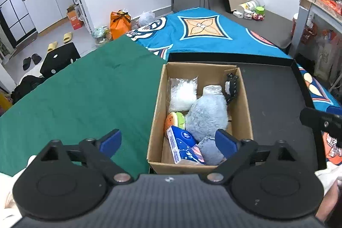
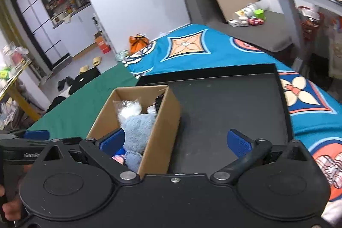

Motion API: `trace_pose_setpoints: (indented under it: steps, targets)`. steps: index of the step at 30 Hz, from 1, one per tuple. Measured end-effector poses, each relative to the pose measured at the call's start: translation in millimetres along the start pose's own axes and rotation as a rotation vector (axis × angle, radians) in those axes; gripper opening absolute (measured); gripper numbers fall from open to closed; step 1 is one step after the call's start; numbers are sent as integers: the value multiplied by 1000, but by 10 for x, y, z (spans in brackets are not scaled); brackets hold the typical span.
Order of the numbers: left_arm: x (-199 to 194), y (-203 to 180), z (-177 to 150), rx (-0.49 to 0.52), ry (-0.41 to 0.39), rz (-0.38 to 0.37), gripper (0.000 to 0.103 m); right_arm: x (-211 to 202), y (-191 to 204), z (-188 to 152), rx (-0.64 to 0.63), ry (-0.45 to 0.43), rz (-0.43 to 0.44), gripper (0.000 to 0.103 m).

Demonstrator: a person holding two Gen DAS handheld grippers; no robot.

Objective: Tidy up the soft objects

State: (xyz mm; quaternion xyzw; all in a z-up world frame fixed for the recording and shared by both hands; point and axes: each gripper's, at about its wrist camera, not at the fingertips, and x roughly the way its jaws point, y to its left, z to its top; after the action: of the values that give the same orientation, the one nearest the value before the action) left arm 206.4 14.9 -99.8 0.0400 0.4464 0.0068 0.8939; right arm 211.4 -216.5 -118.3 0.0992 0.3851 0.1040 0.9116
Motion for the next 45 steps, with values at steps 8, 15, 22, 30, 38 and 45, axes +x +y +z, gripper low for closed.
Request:
trace_pose_setpoints:
  steps: [8,15,22,30,38,45]
  targets:
    - [-232,-10,37,-20,-24,-29,98,-226,14,39,-8,-18,-27,103]
    - [-447,-37,24,-18,-65,-36,98,-431,52,61,-37,-42,-57,103]
    - [-657,-25,-10,-31,-94,-33,99,-621,77,82,-52,-60,-87,103]
    - [-820,-28,-45,-41,-103,-23,99,-837,99,99,-49,-75,-88,103]
    - [-1112,-85,-70,-36,-147,-14,99,-1022,170,78,-70,-88,-60,103]
    - [-1263,-88,-108,-49,-167,-17,99,-1156,270,19,-105,-93,-47,103]
